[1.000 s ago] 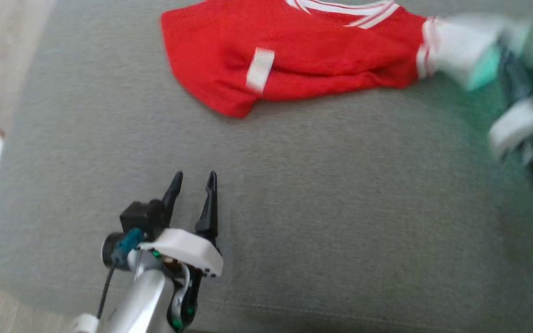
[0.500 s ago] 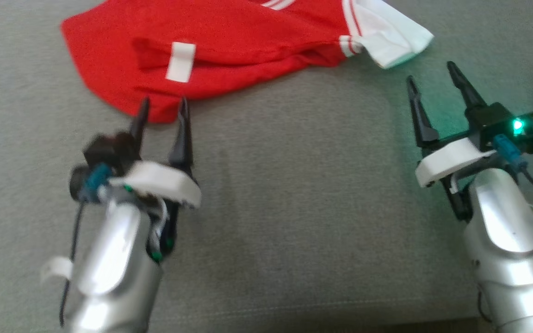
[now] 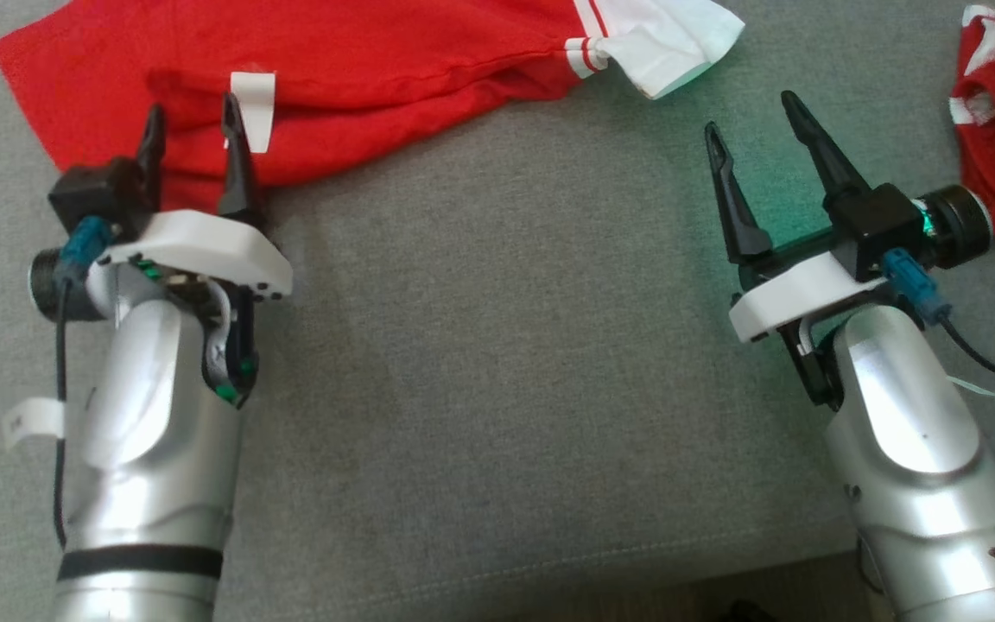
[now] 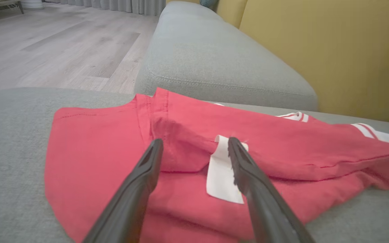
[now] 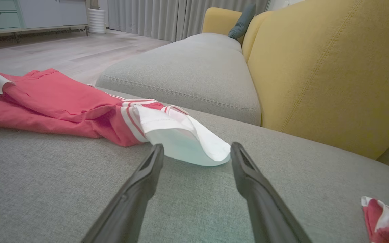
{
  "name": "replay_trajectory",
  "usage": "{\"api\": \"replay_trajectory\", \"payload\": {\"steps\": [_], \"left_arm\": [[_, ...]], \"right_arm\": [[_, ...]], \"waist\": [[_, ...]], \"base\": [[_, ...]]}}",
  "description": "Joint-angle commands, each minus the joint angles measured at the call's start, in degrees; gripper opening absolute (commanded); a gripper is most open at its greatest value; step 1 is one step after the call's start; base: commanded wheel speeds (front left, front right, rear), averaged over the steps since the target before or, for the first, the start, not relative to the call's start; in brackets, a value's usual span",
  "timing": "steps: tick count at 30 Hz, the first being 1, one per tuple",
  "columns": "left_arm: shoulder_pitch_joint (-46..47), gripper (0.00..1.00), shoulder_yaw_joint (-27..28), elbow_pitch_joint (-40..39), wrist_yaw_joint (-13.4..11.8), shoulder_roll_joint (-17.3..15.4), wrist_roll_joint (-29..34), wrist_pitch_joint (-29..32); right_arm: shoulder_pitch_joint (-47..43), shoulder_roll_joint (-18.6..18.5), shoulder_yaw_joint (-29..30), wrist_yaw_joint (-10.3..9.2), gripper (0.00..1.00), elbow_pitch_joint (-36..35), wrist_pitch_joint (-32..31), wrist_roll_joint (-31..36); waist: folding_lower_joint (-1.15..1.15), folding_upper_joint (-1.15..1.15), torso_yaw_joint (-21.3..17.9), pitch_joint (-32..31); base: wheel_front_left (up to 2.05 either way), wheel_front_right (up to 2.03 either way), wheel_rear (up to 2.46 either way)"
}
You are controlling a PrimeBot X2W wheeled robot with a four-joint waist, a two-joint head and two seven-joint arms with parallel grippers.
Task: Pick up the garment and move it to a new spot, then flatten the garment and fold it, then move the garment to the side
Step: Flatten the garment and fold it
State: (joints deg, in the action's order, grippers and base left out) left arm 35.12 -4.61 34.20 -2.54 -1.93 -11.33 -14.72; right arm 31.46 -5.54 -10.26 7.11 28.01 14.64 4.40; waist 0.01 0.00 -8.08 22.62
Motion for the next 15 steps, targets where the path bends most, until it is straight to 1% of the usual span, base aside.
{"api": "replay_trajectory", "payload": {"steps": [1, 8, 12, 13, 15], "left_arm": [[2.5, 1.0, 2.0, -0.8, -0.1, -1.5, 0.6, -0.3], [5.1, 1.0, 3.5, 8.0, 1.8, -1.9, 0.8, -0.3], [6.2, 1.0, 4.0, 10.4, 2.3, -2.0, 1.2, -0.3], [6.5, 0.55, 4.3, 10.8, 2.5, -2.0, 1.4, -0.3], [6.7, 0.15, 4.5, 11.0, 2.7, -2.0, 1.7, -0.3]], "right_arm": [[0.6, 1.1, -1.0, 0.37, 1.0, -2.0, 0.4, -0.7], [0.6, 1.6, -1.8, 0.37, 1.0, -2.0, 0.4, -1.6], [0.5, 1.8, -2.1, 0.37, 1.0, -2.0, 0.4, -2.0], [0.5, 1.9, -2.1, 0.37, 1.0, -1.9, 0.4, -2.2], [0.5, 2.0, -2.1, 0.37, 1.0, -1.8, 0.4, -2.3]], "waist": [[-0.01, 0.0, -0.3, 0.2], [-0.01, 0.0, -1.4, 0.6], [-0.01, 0.0, -1.7, 1.0], [-0.01, 0.0, -1.8, 1.1], [-0.01, 0.0, -1.8, 1.2]], "base": [[0.0, 0.0, 0.0], [0.0, 0.0, 0.0], [0.0, 0.0, 0.0], [0.0, 0.0, 0.0], [0.0, 0.0, 0.0]]}}
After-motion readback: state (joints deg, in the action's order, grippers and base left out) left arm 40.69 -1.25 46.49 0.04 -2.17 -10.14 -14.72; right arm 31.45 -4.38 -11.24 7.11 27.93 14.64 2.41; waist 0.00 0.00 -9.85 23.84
